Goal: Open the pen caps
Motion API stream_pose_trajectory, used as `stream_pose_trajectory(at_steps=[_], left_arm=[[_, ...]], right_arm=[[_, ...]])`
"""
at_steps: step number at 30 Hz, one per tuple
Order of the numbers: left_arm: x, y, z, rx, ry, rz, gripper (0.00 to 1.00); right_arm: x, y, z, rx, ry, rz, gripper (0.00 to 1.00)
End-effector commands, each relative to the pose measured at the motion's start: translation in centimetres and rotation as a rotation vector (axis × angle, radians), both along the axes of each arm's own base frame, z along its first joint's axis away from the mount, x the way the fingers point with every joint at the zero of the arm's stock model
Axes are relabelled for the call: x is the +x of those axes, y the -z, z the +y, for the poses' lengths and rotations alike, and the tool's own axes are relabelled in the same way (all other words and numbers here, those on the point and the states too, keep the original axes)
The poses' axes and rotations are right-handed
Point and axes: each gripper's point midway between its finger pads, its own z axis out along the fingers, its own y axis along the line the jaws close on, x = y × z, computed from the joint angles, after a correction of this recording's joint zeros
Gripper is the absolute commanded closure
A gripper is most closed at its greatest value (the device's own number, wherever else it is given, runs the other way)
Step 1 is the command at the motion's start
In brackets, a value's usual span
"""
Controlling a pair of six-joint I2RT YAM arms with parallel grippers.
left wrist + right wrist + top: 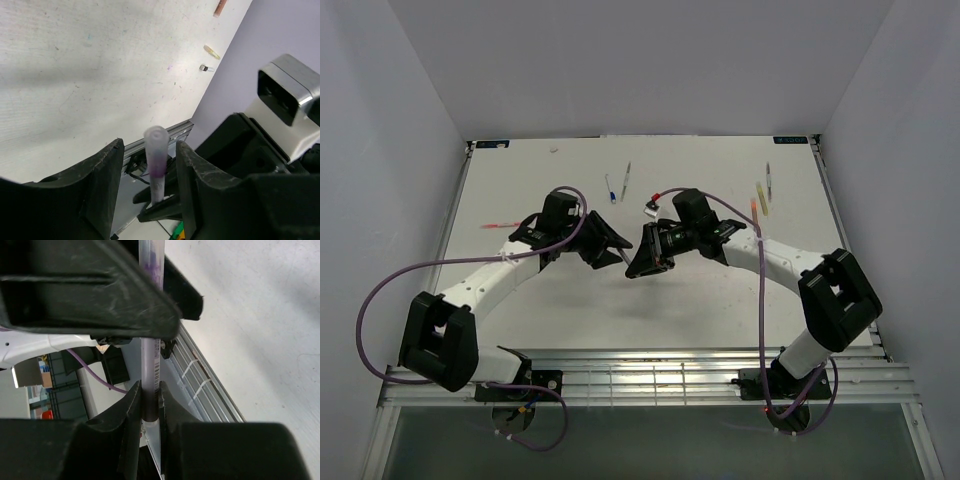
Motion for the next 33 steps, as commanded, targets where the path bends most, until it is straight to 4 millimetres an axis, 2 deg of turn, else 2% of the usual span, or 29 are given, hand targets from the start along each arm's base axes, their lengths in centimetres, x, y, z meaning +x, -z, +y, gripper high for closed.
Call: stream_pose_trajectory(at_steps=[1, 12, 15, 16, 19, 20, 21, 22, 23, 24, 25, 26, 28, 33], left_arm=[[0.2, -0.7, 0.2, 0.023, -0.002, -0.028, 0.45], [0.2, -0.5, 0.3, 0.035, -0.008, -0.028, 0.72], [0.3, -0.4, 0.4, 0.043, -0.003, -0.024, 0.88], [0.3, -0.3, 0.4, 0.045, -0.001, -0.023, 1.0], [0.4, -0.1, 0.6, 0.079, -0.002, -0.004, 1.0], [0.5, -0.1, 0.5, 0.087, 0.003, -0.003, 1.0], [0.7, 0.1, 0.6, 0.098, 0.003, 0.001, 1.0], [0.8, 0.4, 0.7, 0.124, 0.009, 0.025, 1.0], [0.9, 0.5, 0.8, 0.141, 0.012, 0.032, 1.0], [1.0, 0.7, 0.8, 0.157, 0.016, 0.041, 1.0], [0.8, 1.1, 1.1, 0.185, 0.03, 0.058, 1.0], [1.4, 1.2, 0.9, 0.199, 0.04, 0.069, 1.0], [1.1, 2.2, 1.1, 0.239, 0.064, 0.133, 1.0], [3.0, 2.8, 1.1, 0.268, 0.059, 0.137, 1.0]], right_arm=[[-0.9, -1.6, -0.3, 0.02, -0.017, -0.03, 0.92], [-1.8, -0.8, -1.2, -0.018, -0.01, -0.023, 0.92], [-1.8, -0.6, -1.3, -0.024, -0.011, -0.028, 0.92], [-1.8, -0.4, -1.4, -0.036, -0.007, -0.024, 0.92], [-1.0, 0.1, -1.6, -0.088, -0.003, -0.08, 0.92], [-1.2, 1.0, -2.2, -0.147, -0.005, -0.063, 0.92], [-0.5, 0.8, -2.3, -0.166, -0.022, -0.128, 0.92], [0.4, 1.7, -2.9, -0.238, 0.006, -0.167, 0.92], [0.0, 3.0, -4.0, -0.331, -0.01, -0.145, 0.92], [0.7, 2.6, -4.0, -0.364, -0.043, -0.238, 0.92], [1.9, 3.4, -5.0, -0.465, -0.016, -0.308, 0.92], [1.2, 4.1, -5.7, -0.542, -0.05, -0.321, 0.92], [2.3, 4.5, -6.8, -0.644, -0.051, -0.419, 0.92], [2.4, 4.8, -8.5, -0.794, -0.059, -0.545, 0.92]])
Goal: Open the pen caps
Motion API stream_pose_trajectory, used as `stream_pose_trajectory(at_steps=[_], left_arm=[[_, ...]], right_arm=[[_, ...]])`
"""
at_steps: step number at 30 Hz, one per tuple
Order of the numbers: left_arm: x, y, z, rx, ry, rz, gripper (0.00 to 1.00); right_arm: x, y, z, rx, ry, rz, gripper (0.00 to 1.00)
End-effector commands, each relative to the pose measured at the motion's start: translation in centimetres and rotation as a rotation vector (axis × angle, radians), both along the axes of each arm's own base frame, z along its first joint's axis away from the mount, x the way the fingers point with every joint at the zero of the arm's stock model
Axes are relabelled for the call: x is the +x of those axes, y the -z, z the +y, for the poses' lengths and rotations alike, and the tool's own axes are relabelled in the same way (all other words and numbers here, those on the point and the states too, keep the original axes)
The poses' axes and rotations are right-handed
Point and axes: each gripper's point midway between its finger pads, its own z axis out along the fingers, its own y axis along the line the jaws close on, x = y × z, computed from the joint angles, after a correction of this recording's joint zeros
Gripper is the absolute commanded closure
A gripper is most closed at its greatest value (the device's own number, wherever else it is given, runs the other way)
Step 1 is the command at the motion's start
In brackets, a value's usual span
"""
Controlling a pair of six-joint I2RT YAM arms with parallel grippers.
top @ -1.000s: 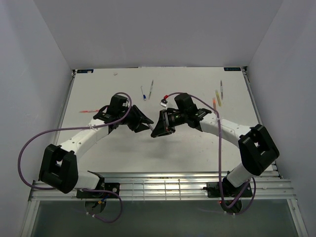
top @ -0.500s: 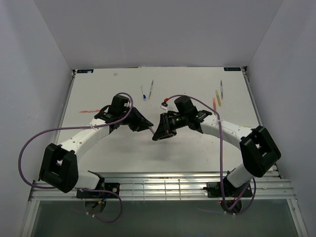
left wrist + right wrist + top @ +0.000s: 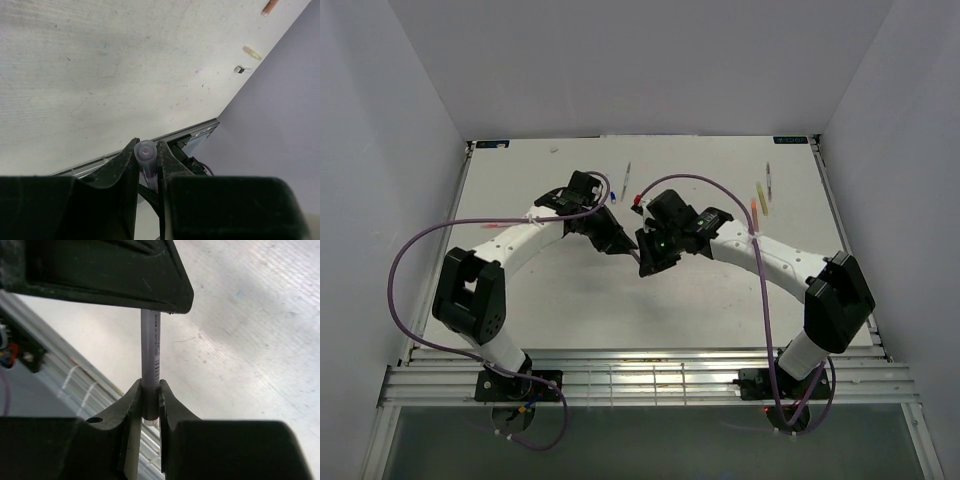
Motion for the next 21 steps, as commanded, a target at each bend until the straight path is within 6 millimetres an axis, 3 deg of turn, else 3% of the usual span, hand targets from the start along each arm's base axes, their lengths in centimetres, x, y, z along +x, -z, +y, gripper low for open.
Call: stream_pose_trajectory(at_steps=[1, 5, 9, 10, 11, 12, 13, 14, 16, 18, 21], left_arm=[[0.7, 0.3, 2.3, 0.092, -0.014, -0.01, 1.0], [1.9, 0.2, 2.3, 0.04, -0.04, -0.008, 1.0], [2.9, -0.7, 1.7, -0.019, -0.021, -0.072, 1.0], [3.0, -1.0, 1.5, -0.04, -0.012, -0.106, 1.0], [3.0, -1.2, 1.4, -0.054, -0.006, -0.121, 1.0], [3.4, -2.0, 0.9, -0.096, 0.009, -0.172, 1.0], [2.8, -2.1, 1.0, -0.113, 0.011, -0.183, 1.0], [2.7, -2.3, 1.0, -0.12, 0.008, -0.194, 1.0], [2.7, -2.8, 1.1, -0.139, -0.003, -0.234, 1.0], [2.1, -2.7, 1.5, -0.159, -0.027, -0.237, 1.0], [1.8, -2.7, 2.1, -0.176, -0.06, -0.258, 1.0]], right_arm=[[0.3, 1.8, -5.9, -0.336, 0.018, -0.13, 0.92], [-0.7, 1.6, -6.3, -0.344, -0.004, -0.15, 0.92], [-3.7, 0.7, -2.9, -0.109, -0.129, -0.04, 0.92], [-5.7, -0.1, -1.5, 0.001, -0.19, 0.043, 0.92], [-5.8, -1.6, 0.1, 0.126, -0.217, 0.04, 0.92], [-7.1, -1.6, 0.5, 0.193, -0.206, 0.127, 0.92], [-8.9, -3.0, 1.4, 0.31, -0.261, 0.214, 0.92], [-8.5, -5.7, 3.0, 0.477, -0.299, 0.159, 0.92], [-10.8, -6.6, 3.0, 0.603, -0.309, 0.318, 0.92], [-11.1, -8.8, 3.3, 0.729, -0.362, 0.292, 0.92], [-11.5, -8.7, 2.8, 0.745, -0.375, 0.34, 0.92]])
